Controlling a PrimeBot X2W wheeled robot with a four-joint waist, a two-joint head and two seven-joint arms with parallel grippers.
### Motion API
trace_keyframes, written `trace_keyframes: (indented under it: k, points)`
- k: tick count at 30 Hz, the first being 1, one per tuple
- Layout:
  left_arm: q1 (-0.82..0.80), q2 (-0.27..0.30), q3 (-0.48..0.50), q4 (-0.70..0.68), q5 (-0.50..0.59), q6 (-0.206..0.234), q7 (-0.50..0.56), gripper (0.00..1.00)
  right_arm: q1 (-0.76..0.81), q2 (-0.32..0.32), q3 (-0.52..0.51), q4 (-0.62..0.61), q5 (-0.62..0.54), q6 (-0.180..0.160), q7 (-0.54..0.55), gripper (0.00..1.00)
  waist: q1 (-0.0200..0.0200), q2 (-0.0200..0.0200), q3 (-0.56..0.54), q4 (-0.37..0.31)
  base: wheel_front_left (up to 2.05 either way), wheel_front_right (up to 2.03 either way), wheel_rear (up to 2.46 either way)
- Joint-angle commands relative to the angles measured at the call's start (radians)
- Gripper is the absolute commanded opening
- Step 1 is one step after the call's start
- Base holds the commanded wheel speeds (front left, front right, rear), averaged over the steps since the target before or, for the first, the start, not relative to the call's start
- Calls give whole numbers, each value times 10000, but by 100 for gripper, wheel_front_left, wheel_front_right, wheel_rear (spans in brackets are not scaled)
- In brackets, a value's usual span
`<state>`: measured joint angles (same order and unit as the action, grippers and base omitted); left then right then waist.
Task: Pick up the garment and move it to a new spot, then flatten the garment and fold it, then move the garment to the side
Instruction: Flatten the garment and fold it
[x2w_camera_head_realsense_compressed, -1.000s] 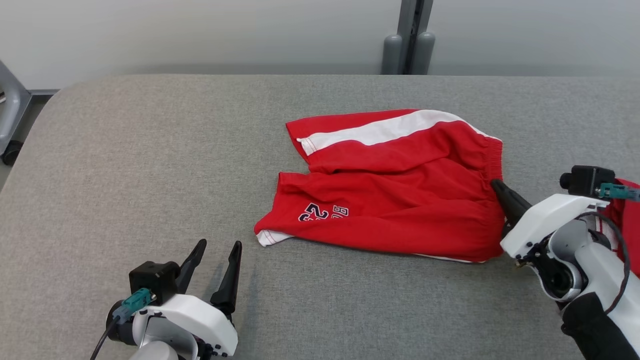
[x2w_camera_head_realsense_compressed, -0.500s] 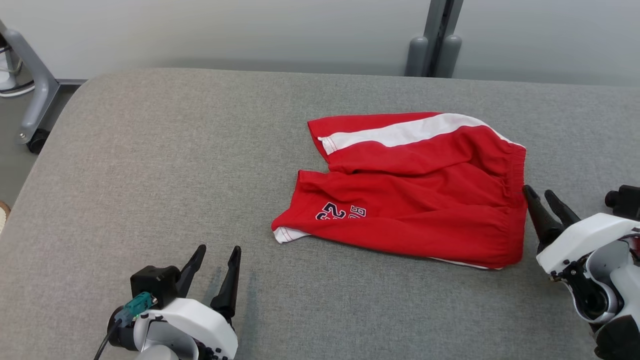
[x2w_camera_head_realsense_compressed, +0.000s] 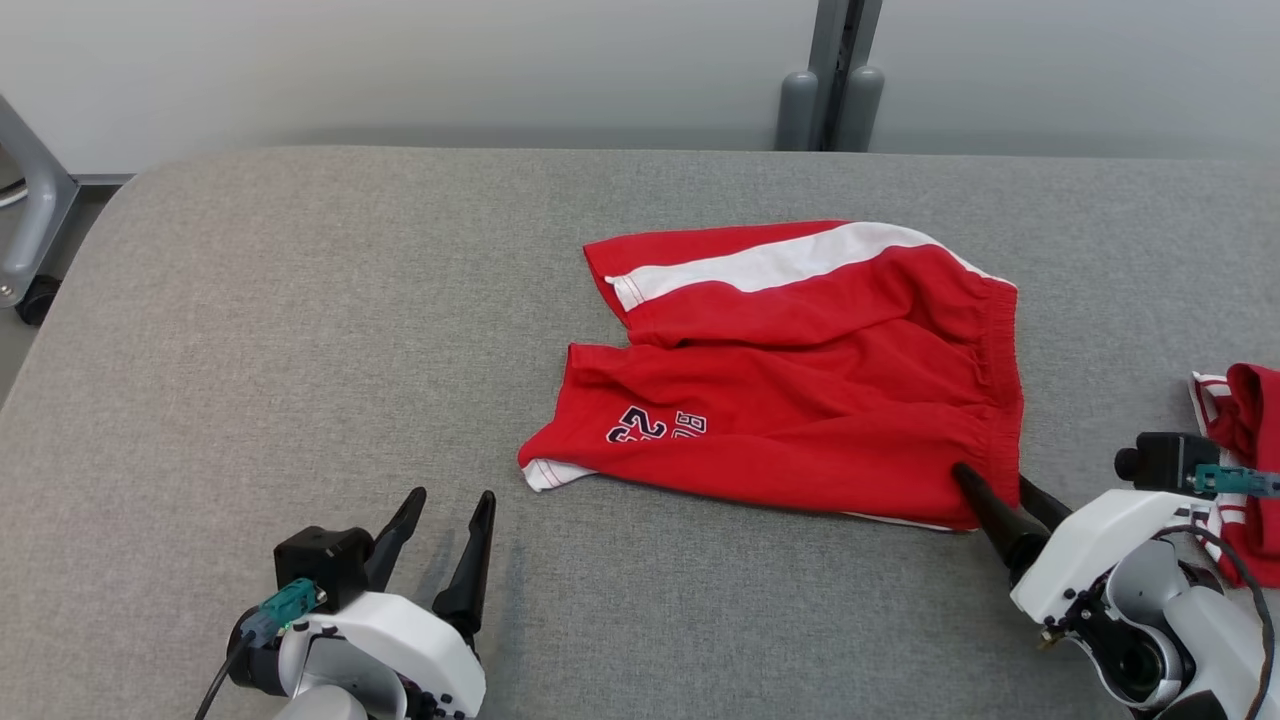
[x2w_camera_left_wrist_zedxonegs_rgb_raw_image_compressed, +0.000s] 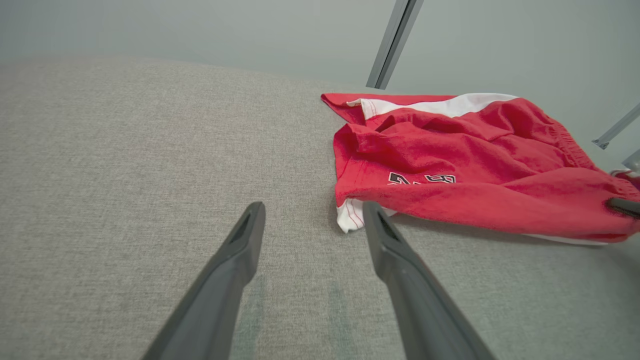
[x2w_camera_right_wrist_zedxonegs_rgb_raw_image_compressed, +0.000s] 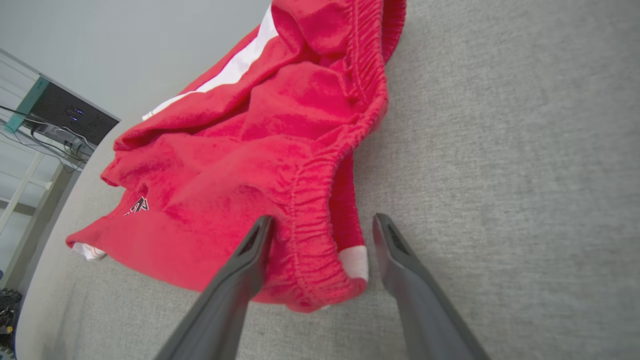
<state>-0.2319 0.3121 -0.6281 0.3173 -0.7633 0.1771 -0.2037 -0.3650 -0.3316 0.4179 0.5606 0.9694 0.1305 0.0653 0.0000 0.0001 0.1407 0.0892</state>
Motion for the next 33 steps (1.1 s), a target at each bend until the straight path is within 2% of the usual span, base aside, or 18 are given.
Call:
trace_keyframes:
  k: [1,2,3,4,5,6,10,16,24,25,26,27,28,33]
  points:
    - [-133,51,-16,27,4,-58,6,100,-171,-10,78,106,21,5,423,100,0,-1,31,107,0,0,0]
    - [-147,53,-19,35,1,-51,15,100,-233,10,90,115,75,5,597,89,0,-1,40,157,0,0,0]
    - [-151,55,-23,48,-7,-52,20,100,-266,39,97,117,167,5,802,38,0,-1,48,208,0,0,0]
    - [-154,50,-26,61,-16,-47,19,100,-281,36,118,97,235,5,1031,7,0,-1,50,264,0,0,0]
    - [-154,50,-26,61,-16,-47,19,100,-281,36,118,97,235,5,1031,7,0,-1,50,264,0,0,0]
    - [-147,47,-30,72,-24,-42,17,100,-296,7,125,62,324,5,1268,0,0,-1,48,311,0,0,0]
    - [-102,21,-62,101,-58,-51,-1,100,-402,-216,-95,-155,635,5,1910,0,0,-1,35,472,0,0,0]
    - [-117,25,-61,117,-102,-27,-30,100,-762,-241,-717,-277,992,5,1913,0,0,-1,72,523,0,0,0]
    - [-269,3,-146,143,-91,-72,50,100,-1586,-40,-889,817,1407,5,2677,0,0,-1,179,549,0,0,0]
    - [-270,-3,-157,156,-94,-78,57,100,-1661,-35,-879,916,1423,5,2707,9,0,-1,181,558,0,0,0]
    - [-262,-10,-166,168,-100,-80,55,100,-1705,-40,-866,1010,1415,5,2690,44,0,-1,177,564,0,0,0]
    - [-254,-15,-174,185,-110,-79,55,100,-1746,-53,-853,1119,1378,5,2634,97,0,-1,165,565,0,0,0]
    - [-229,-19,-175,217,-125,-83,37,100,-1780,-9,-794,1238,1354,5,2539,100,0,-1,108,548,0,0,0]
    - [-136,60,-46,150,-48,-79,-189,100,-1435,-67,-511,1020,1268,5,2199,100,0,-1,-180,344,0,0,0]
